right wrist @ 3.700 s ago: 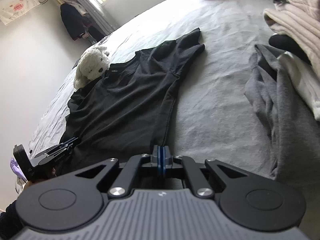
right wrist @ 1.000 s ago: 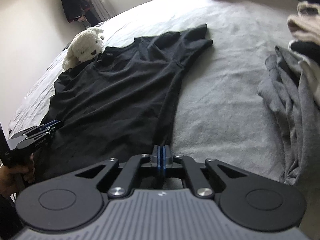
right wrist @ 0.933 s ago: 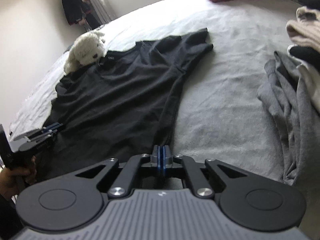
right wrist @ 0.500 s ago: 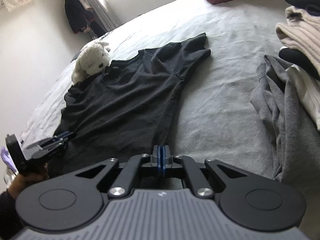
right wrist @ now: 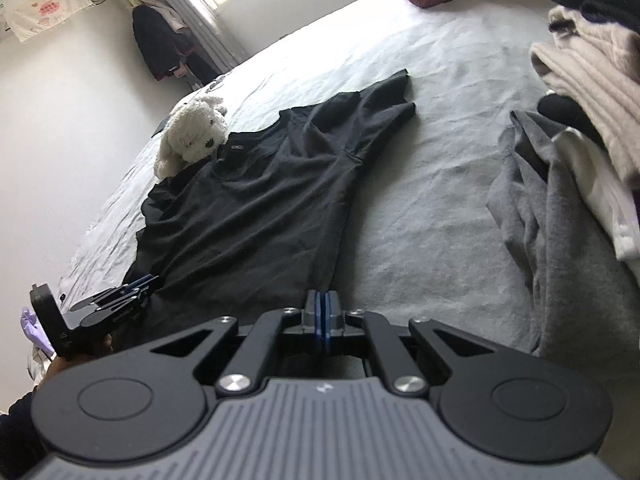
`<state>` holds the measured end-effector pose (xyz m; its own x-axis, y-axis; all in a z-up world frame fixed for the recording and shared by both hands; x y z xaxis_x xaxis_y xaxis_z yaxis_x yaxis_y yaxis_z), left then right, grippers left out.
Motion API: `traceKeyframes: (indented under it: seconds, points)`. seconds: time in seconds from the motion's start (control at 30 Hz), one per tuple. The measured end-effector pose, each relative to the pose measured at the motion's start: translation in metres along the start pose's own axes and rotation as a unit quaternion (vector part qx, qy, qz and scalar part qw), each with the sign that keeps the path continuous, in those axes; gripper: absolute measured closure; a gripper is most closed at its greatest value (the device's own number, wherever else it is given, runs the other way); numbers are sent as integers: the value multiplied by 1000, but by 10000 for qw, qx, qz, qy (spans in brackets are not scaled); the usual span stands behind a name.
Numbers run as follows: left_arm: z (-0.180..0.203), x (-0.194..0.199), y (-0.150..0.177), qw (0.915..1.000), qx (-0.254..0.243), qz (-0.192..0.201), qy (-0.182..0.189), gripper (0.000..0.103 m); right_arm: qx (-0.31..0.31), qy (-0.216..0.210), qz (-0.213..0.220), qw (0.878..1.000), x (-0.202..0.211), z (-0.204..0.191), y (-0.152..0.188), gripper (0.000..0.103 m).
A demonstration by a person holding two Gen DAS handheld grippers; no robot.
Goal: Fold clothes
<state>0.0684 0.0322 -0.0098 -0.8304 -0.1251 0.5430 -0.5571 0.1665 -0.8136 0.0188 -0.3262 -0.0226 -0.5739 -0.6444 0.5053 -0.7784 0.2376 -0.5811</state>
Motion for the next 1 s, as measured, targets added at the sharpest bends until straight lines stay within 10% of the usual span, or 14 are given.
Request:
traceKeyframes:
  seconds: [1.0]
  points:
    - [-1, 6, 1, 9992, -256, 40, -295, 82, 457, 789, -292, 9954, -13, 0, 6, 102]
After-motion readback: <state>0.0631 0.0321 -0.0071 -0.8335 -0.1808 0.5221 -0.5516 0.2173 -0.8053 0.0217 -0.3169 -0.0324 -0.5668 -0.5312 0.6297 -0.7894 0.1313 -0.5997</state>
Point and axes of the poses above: each gripper's, at about its wrist camera, not at the fingertips, and x roughly against the way its jaws point, z to its right, y to its underside, the point moved 3 cm from there along -x, roughly the way its jaws point, and after that the axes turned 13 degrees about -y, right-handed, at the moved point
